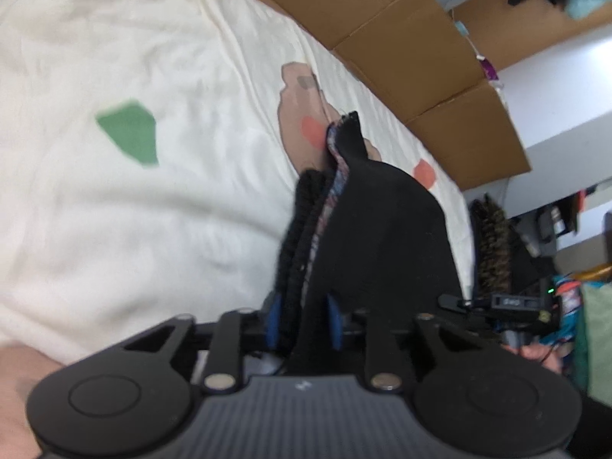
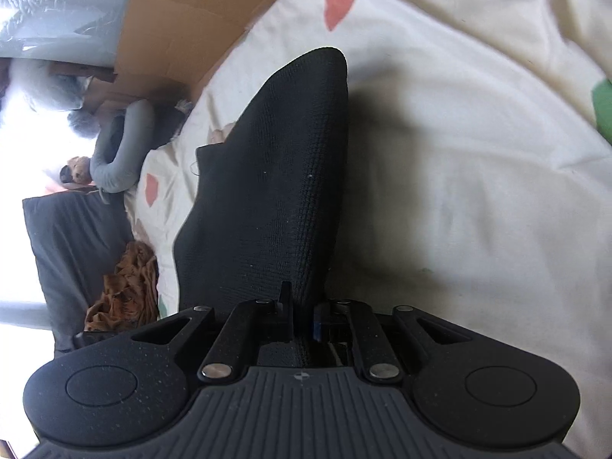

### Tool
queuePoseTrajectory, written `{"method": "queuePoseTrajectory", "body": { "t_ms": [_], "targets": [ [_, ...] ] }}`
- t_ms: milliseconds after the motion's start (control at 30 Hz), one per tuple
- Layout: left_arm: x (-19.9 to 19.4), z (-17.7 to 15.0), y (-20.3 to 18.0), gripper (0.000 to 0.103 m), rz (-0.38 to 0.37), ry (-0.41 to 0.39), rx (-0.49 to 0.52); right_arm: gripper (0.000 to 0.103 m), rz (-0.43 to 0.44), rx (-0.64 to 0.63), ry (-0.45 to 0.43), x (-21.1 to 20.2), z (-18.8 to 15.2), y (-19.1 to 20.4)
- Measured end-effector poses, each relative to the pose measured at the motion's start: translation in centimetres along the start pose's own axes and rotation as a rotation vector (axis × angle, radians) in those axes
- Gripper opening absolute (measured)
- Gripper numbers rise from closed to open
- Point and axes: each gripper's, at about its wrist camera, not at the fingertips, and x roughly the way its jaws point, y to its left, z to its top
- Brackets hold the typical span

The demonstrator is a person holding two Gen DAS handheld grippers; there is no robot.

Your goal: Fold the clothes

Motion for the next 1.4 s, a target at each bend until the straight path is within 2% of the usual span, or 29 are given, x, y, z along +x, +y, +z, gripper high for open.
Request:
{"method": "queuePoseTrajectory", "body": {
  "t_ms": [33, 67, 133, 400, 600, 767, 833, 900, 967, 1000, 1067, 1133, 1233, 1333, 1400],
  "targets": [
    [-0.2, 0.4, -0.3, 0.044, 0.004, -0.005, 0.026, 0.017, 0.001, 0.009, -0.009, 0.0, 0.0, -0.2],
    [-0.3, 1.0, -0.5, 0.058, 0.001, -0.012, 0.045, 0.032, 0.002, 0.017, -0.021, -0.1, 0.0, -0.3],
    [-0.1, 2.0, -0.9, 0.066, -0.003, -0.024, 0.065, 0.048, 0.006, 0.026, -0.049, -0.3, 0.2, -0.4],
    [3.7, 5.5, -2.0, 0.069, -0.042, -0.015, 0.103, 0.051, 0.028, 0.047, -0.111, -0.1, 1.5, -1.0],
    [6.3, 6.5, -1.9, 0.072, -0.069, 0.037, 0.102, 0.052, 0.052, 0.05, -0.131, 0.6, 2.2, -1.5],
    [7.9, 6.4, -1.7, 0.078, -0.099, 0.061, 0.082, 0.051, 0.063, 0.038, -0.142, 1.4, 2.4, -1.5],
    [8.6, 6.2, -1.4, 0.076, -0.115, 0.064, 0.073, 0.051, 0.059, 0.024, -0.139, 1.7, 2.5, -1.4],
    [8.8, 6.3, -1.3, 0.068, -0.113, 0.058, 0.063, 0.047, 0.044, 0.007, -0.131, 1.9, 2.6, -1.1],
    [9.1, 6.5, -1.3, 0.051, -0.102, 0.069, 0.063, 0.028, 0.011, -0.006, -0.115, 2.2, 2.7, -1.0],
    [9.1, 6.6, -1.4, 0.048, -0.102, 0.073, 0.064, 0.018, 0.004, -0.008, -0.11, 2.3, 2.8, -0.9],
    [8.9, 6.7, -2.0, 0.04, -0.094, 0.074, 0.087, 0.009, 0.001, -0.009, -0.106, 2.2, 3.0, -0.8],
    [8.6, 6.8, -2.8, 0.037, -0.083, 0.069, 0.12, 0.007, -0.014, -0.033, -0.111, 1.9, 2.9, -0.1],
    [8.5, 7.0, -3.4, 0.037, -0.08, 0.065, 0.14, 0.007, -0.02, -0.054, -0.126, 1.0, 2.7, 0.5],
    [8.9, 7.2, -3.6, 0.053, -0.058, 0.078, 0.157, 0.008, -0.027, -0.053, -0.13, 0.7, 2.5, 0.2],
    [9.3, 7.4, -3.0, 0.059, -0.071, 0.091, 0.123, 0.011, -0.027, -0.027, -0.126, 0.8, 2.4, -0.3]
  ]
}}
